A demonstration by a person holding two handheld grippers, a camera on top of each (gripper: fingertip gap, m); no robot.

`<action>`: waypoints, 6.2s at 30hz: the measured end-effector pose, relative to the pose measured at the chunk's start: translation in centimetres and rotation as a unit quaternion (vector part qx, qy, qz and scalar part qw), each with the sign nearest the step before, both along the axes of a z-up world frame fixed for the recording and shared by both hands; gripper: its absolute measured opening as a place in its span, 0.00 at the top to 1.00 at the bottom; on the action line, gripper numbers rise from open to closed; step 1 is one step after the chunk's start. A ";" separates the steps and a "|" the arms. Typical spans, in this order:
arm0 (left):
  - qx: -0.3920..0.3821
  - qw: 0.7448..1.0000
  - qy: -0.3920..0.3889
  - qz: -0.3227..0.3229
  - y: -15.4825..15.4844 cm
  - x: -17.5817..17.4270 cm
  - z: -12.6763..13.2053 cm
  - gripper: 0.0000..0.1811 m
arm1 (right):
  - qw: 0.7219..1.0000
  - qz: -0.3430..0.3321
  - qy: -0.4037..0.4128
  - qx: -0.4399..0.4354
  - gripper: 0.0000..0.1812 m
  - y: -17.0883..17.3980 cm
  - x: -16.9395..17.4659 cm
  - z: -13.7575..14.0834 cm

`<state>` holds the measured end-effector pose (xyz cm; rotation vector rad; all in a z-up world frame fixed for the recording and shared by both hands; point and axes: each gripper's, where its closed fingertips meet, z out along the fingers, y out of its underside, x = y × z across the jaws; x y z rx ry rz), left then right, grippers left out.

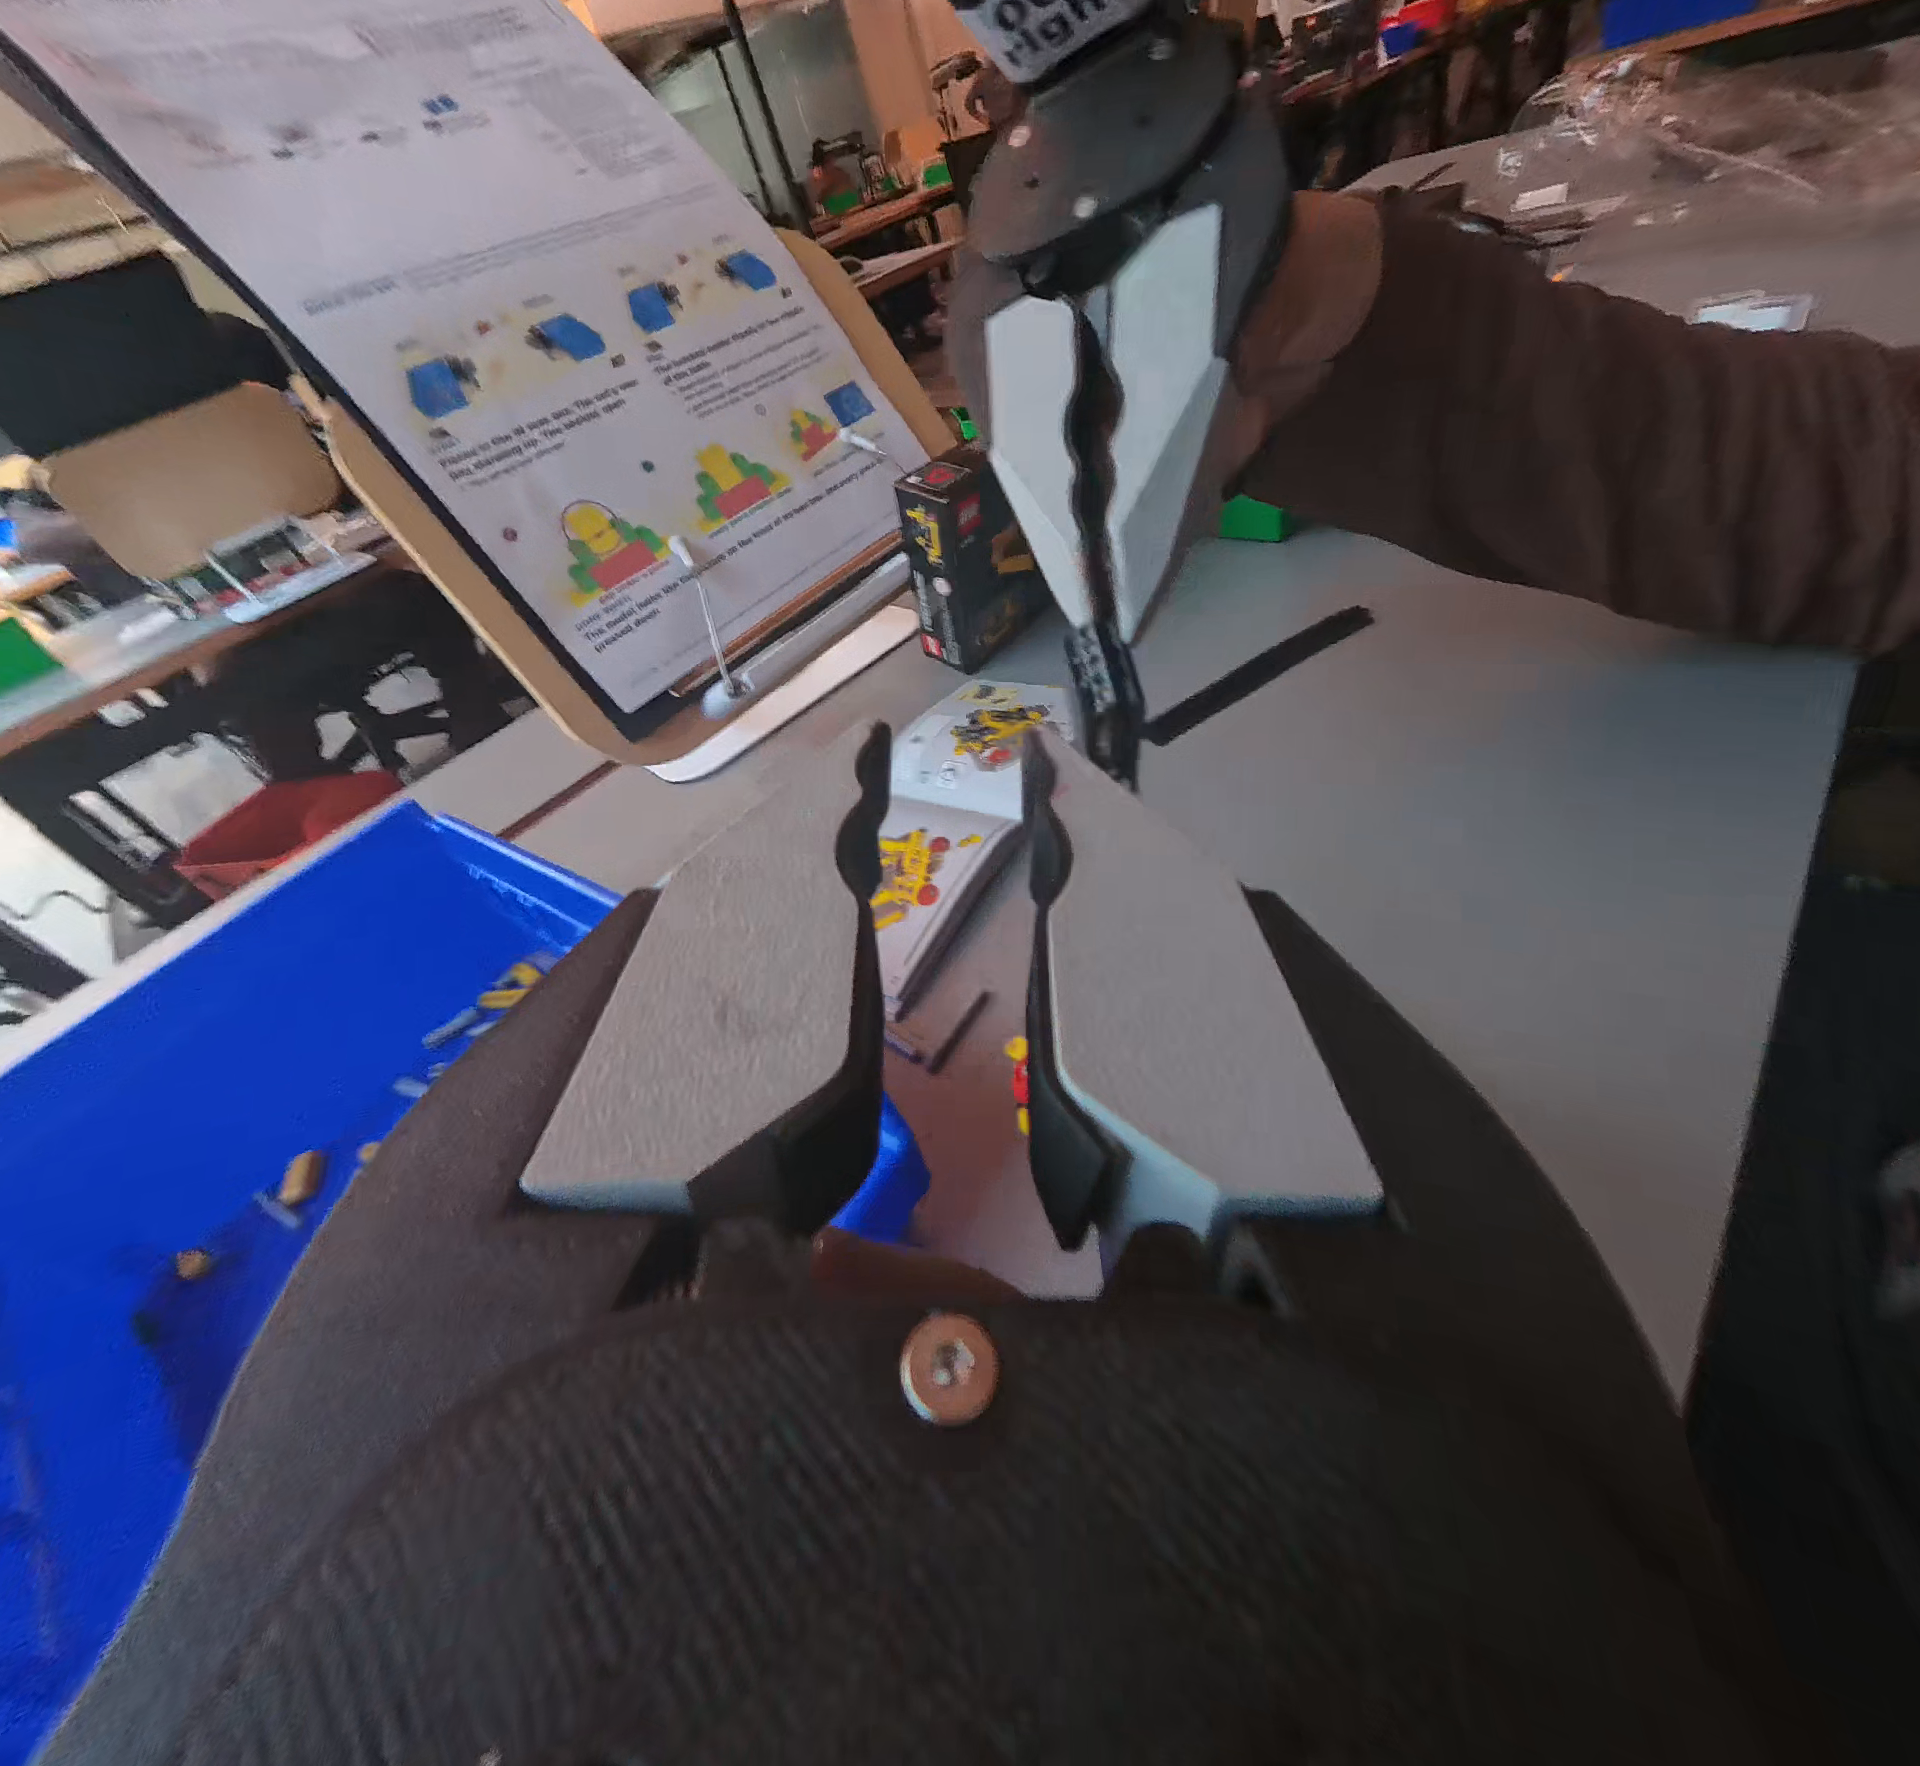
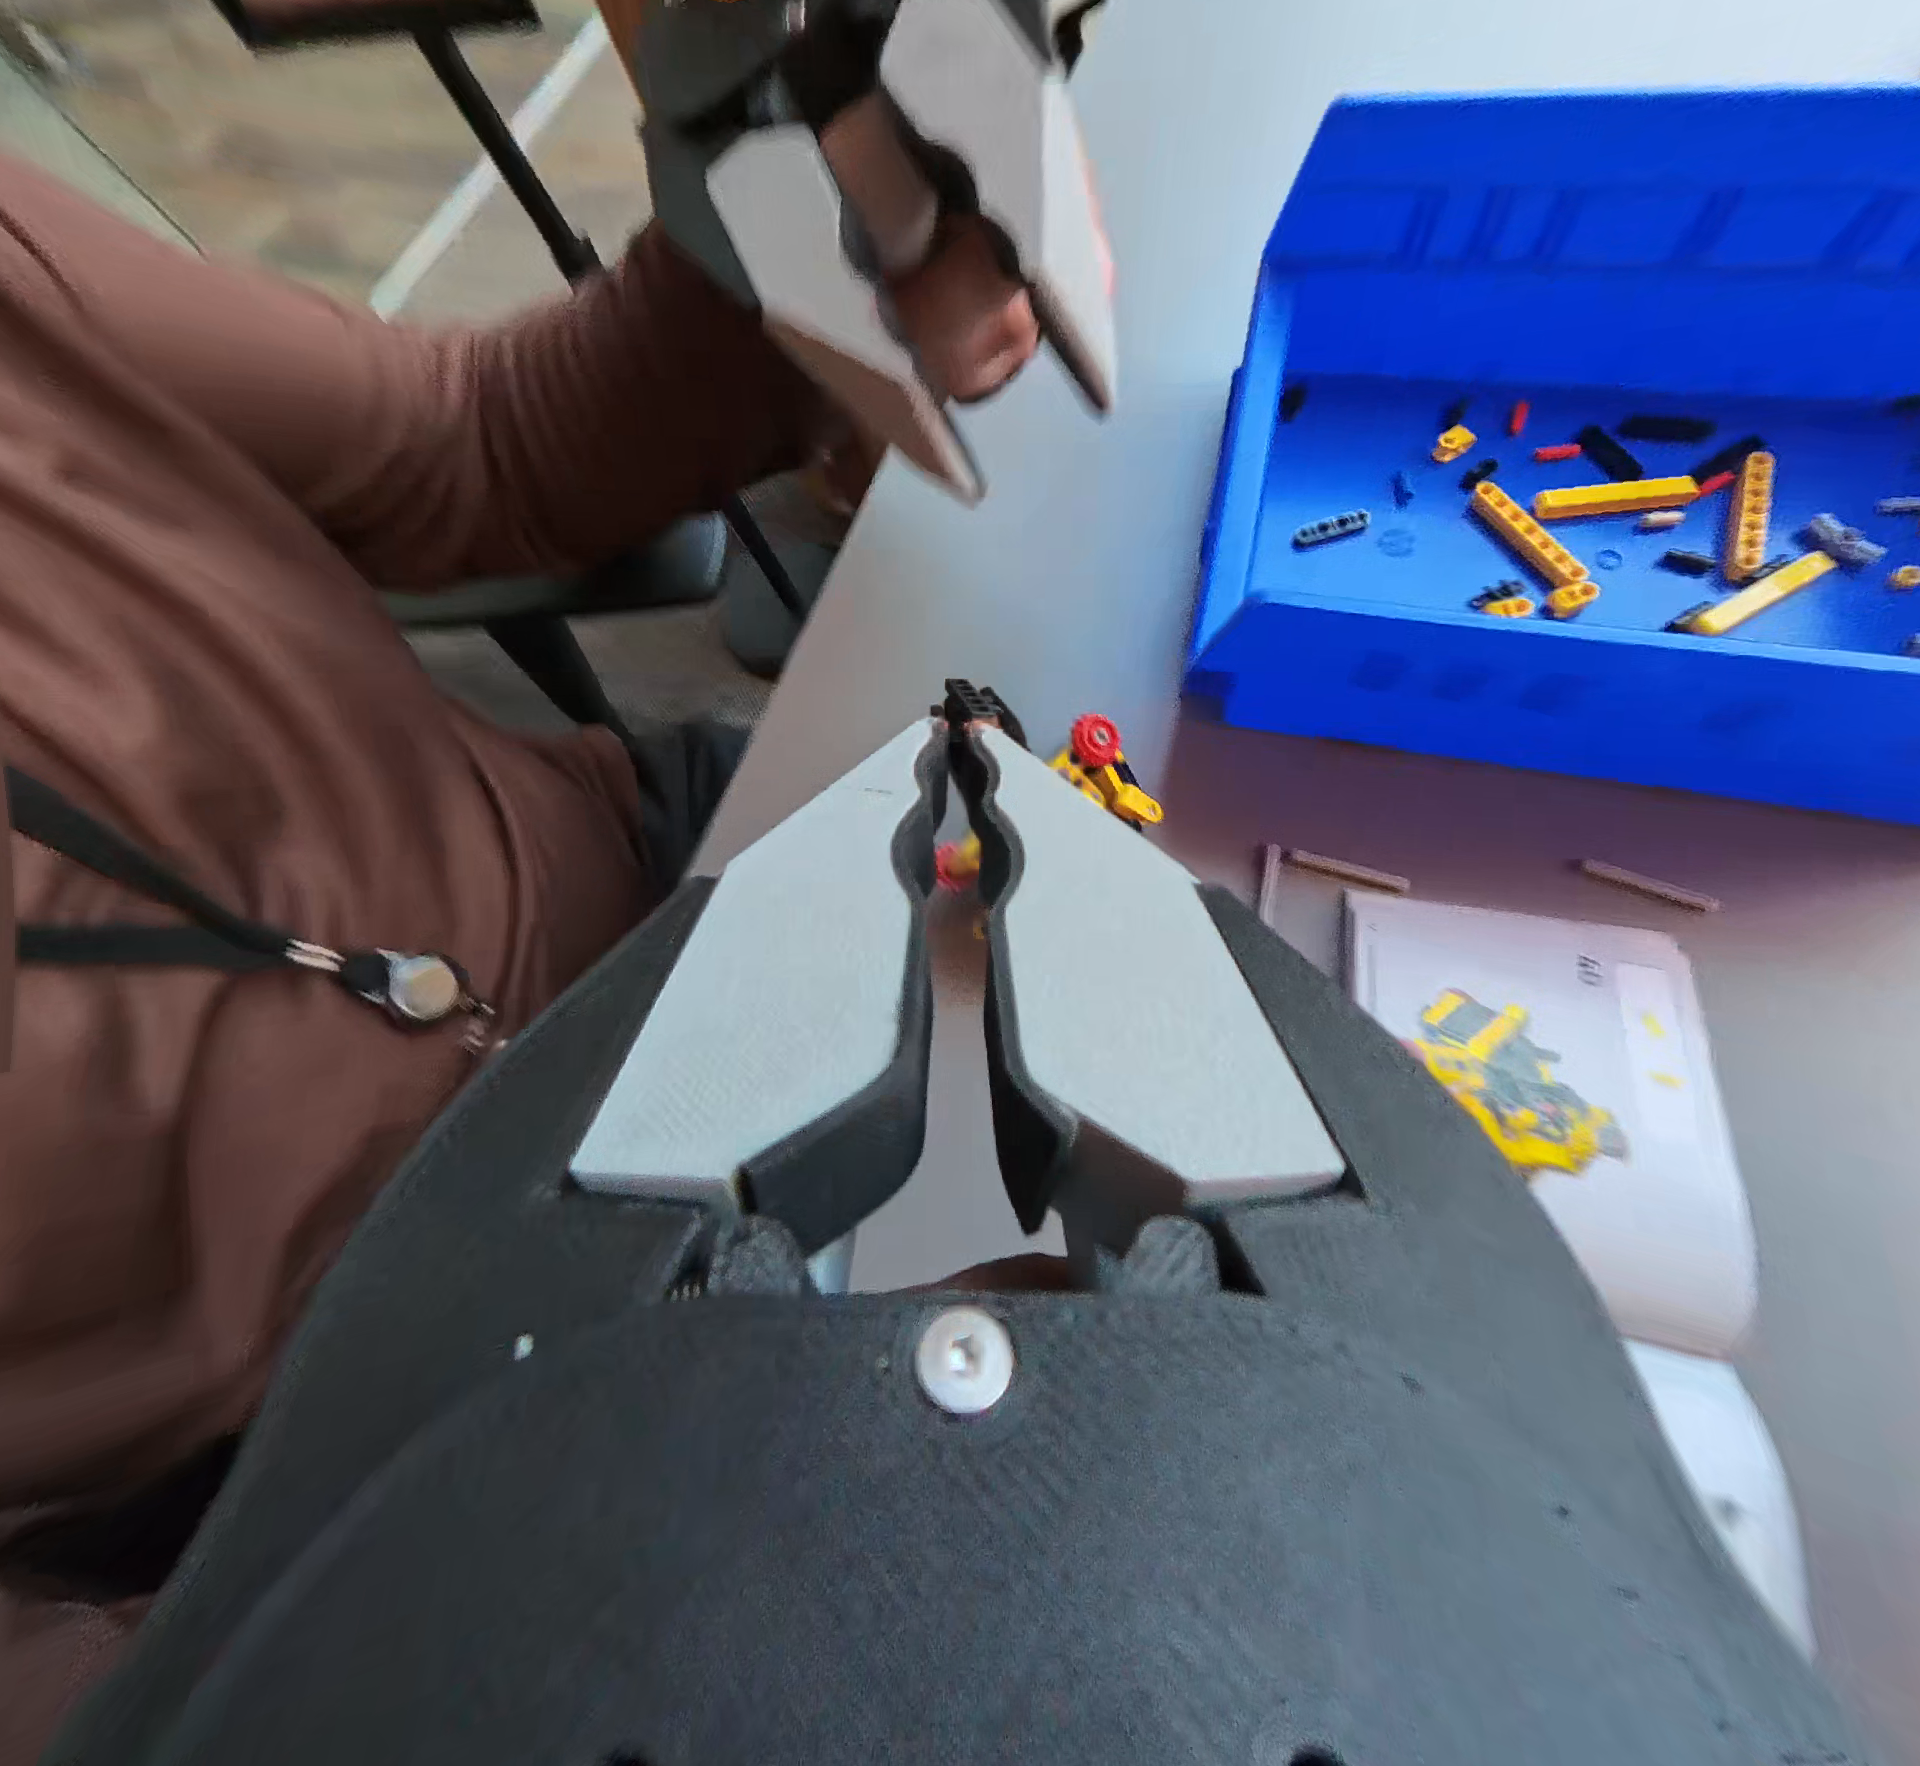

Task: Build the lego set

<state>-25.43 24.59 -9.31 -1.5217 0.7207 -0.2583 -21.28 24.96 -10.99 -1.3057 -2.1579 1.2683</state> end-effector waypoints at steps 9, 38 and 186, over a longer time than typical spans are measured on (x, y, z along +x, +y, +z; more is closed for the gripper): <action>0.029 0.993 0.003 -0.118 -2.0 4.0 -0.9 0.83 | 0.986 0.112 0.028 -0.124 1.00 -3.7 0.6 4.1; 0.088 0.994 0.001 0.058 3.3 3.8 -1.0 0.95 | 0.986 0.103 0.038 -0.126 1.00 -2.5 1.9 4.8; -0.206 0.976 0.062 -0.030 -1.0 5.8 -14.0 0.79 | 0.962 -0.258 0.075 -0.040 0.73 2.3 7.8 -11.5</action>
